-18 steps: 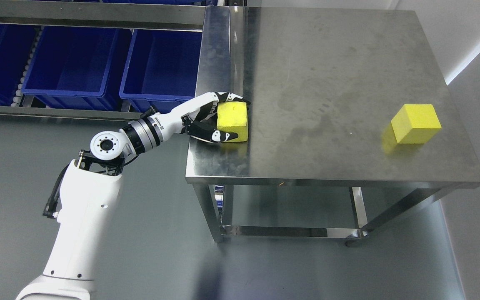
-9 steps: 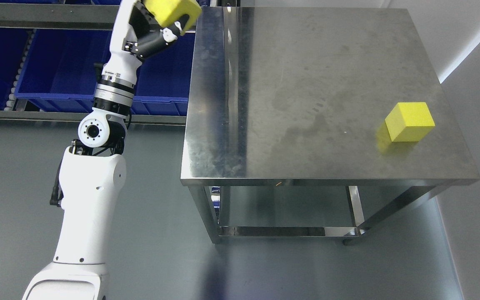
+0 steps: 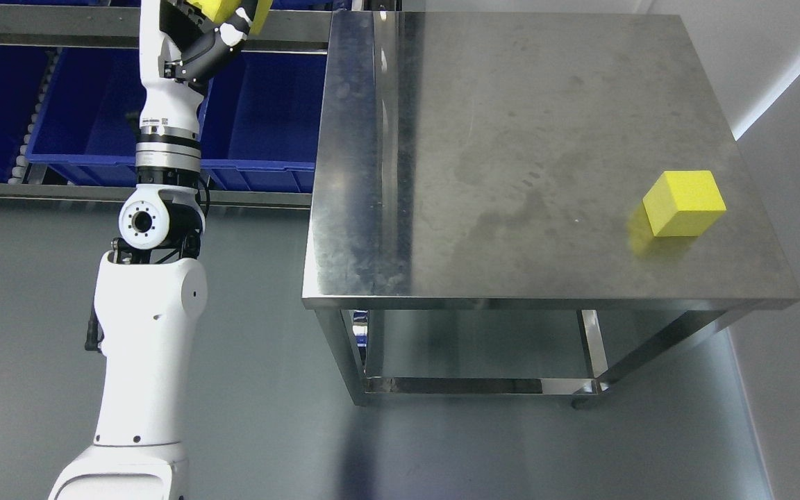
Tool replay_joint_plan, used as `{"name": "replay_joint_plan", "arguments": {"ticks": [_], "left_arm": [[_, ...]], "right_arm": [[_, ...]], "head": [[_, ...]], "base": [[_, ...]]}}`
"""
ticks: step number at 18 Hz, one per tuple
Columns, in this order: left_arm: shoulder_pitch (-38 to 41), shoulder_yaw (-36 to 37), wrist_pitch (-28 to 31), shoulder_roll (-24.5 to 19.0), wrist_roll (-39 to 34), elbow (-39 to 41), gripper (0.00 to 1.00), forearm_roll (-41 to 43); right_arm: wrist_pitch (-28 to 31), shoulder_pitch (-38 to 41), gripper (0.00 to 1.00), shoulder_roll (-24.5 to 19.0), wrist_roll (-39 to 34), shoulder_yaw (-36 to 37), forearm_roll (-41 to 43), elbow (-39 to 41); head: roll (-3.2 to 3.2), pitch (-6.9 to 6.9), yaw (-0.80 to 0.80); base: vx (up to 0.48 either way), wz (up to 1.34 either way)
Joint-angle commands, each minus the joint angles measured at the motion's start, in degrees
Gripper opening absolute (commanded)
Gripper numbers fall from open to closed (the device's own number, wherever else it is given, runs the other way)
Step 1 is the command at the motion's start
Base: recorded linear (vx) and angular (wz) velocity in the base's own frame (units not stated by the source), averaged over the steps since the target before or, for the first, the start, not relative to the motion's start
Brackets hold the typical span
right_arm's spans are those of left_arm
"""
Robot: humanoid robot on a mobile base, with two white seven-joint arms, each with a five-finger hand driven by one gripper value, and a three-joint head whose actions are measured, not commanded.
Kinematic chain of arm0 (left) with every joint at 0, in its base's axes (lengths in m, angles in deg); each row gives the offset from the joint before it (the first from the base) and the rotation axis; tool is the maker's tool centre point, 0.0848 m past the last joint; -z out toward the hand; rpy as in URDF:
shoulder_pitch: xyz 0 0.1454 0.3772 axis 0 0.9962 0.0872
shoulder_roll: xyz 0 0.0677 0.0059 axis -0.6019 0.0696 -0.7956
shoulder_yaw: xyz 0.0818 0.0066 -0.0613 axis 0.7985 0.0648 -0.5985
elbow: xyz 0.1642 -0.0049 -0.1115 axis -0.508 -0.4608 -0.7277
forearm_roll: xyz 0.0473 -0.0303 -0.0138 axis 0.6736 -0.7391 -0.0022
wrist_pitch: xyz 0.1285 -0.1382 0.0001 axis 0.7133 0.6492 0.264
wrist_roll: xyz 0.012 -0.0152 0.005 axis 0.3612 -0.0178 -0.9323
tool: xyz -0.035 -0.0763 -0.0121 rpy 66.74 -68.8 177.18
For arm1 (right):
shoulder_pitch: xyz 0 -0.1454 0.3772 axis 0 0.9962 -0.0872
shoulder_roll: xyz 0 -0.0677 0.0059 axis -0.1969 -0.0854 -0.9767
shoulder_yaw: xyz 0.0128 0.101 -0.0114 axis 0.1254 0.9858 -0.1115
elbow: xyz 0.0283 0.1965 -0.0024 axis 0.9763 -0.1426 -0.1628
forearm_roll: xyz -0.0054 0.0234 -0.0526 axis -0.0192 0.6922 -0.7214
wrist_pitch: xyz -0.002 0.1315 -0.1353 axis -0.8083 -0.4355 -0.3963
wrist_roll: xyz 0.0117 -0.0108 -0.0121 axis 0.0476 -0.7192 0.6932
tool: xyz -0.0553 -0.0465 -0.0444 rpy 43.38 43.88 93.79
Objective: Move yellow foam block to right shelf middle
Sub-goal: 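Lift the cube up off the table with the left hand, then hold the cube raised in the left hand while turning toward the blue bins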
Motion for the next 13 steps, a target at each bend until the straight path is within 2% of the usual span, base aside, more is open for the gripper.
{"name": "replay_joint_plan", "arguments": {"ticks": [1, 6, 13], "left_arm": [[2.27, -5.12, 4.68, -0.08, 0.04, 4.93, 0.44, -0.44], [2.45, -7.15, 13.56, -0.08, 0.13, 8.89, 0.44, -0.44], [4.29, -6.19, 14.01, -0.08, 0.22, 9.42, 0.44, -0.44]], "right_arm": [[0.04, 0.09, 1.0, 1.0, -0.01, -0.01, -0.18, 1.0], [0.04, 0.09, 1.0, 1.0, -0.01, -0.01, -0.18, 1.0], [0.04, 0.09, 1.0, 1.0, -0.01, -0.01, -0.18, 1.0]], "head": [[0.0, 0.0, 0.0], [0.0, 0.0, 0.0], [0.0, 0.0, 0.0]], "base": [[0.0, 0.0], [0.0, 0.01], [-0.02, 0.2]]}}
